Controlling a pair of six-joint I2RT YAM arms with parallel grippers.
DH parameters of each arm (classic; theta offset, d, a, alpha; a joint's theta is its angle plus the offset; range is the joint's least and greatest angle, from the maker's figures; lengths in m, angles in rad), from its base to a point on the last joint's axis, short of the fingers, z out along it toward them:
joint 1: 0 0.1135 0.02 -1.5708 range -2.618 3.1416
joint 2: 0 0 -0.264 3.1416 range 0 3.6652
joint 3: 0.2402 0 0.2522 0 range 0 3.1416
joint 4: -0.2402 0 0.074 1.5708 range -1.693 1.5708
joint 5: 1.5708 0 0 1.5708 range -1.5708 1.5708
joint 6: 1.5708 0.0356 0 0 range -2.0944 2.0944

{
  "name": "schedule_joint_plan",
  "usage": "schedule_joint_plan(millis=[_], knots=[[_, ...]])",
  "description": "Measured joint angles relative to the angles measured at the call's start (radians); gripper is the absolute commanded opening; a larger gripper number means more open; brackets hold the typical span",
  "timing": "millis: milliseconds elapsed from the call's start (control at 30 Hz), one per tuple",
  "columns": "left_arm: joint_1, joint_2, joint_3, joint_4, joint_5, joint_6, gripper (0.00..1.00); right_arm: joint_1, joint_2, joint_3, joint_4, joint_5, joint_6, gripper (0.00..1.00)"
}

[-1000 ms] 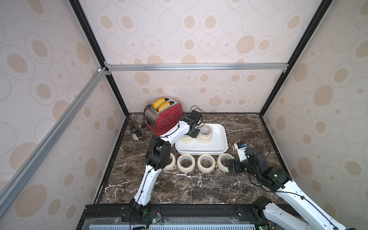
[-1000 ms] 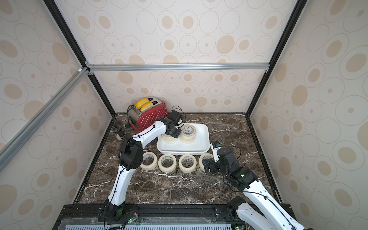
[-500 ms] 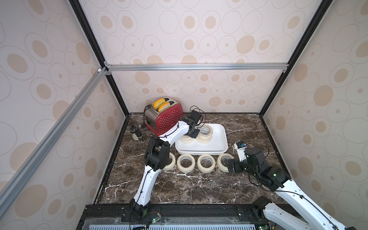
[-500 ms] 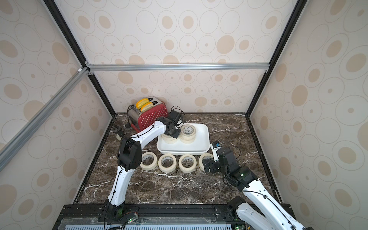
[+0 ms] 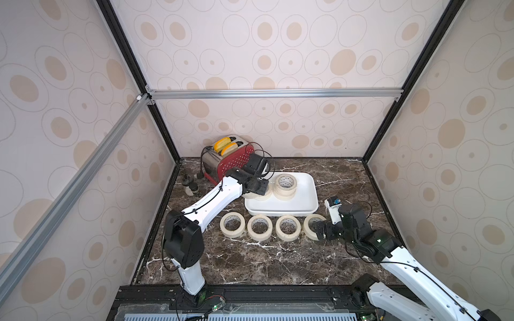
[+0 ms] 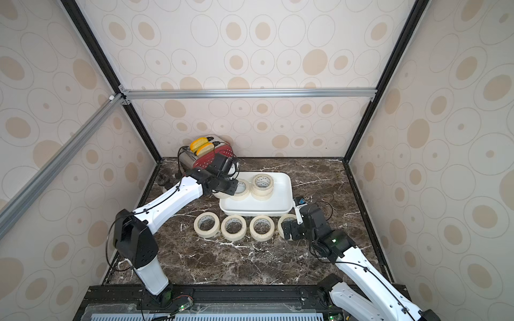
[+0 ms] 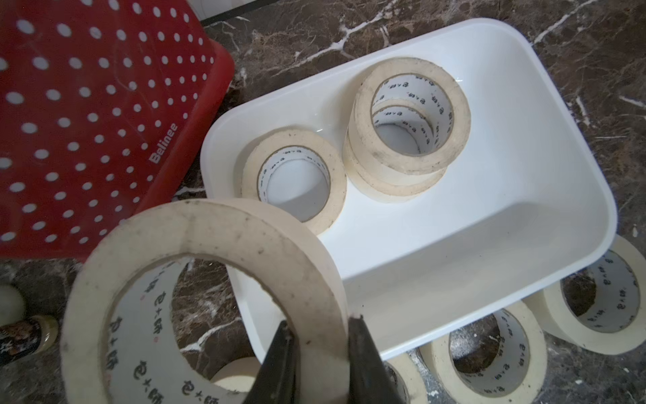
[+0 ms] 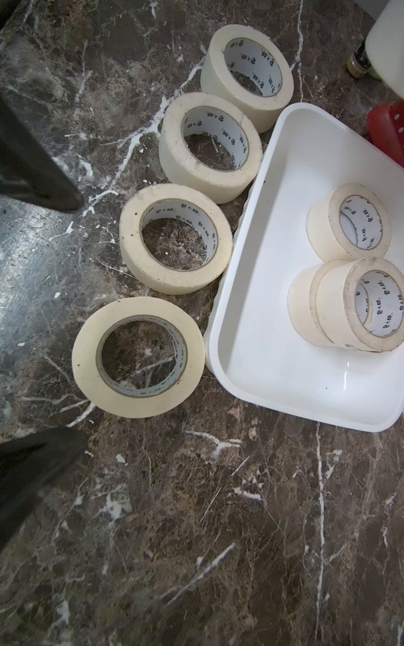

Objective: Take out the art tape in the storage box
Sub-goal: Pick up the art tape from the storage box, then place the art tape at the center of the board.

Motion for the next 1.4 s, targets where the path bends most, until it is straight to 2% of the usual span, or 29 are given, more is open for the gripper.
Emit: schedule_joint_plan(millis=[400,633,833,967,1400], knots=[[-0.044,-0.380,-0.372,-0.019,-0.014,-0.093,0.06,-0.002,0.036,0.003,0.060,-0.003,-0.019,1.00],[-0.098,-0.543,-0.528,-0.079,0.044,-0.184,0.04,-0.004,0.055,0.003,0.082,-0.003,-0.027,1.00],[-0.120,-0.615,-0.655,-0.126,0.108,-0.273,0.04,-0.005,0.072,0.003,0.090,-0.003,-0.031,1.00],[-0.121,-0.661,-0.692,-0.180,0.127,-0.299,0.03,-0.005,0.072,0.003,0.090,-0.003,-0.031,1.00],[-0.131,-0.638,-0.764,-0.201,0.155,-0.330,0.02,-0.005,0.079,0.003,0.098,-0.003,-0.030,1.00]])
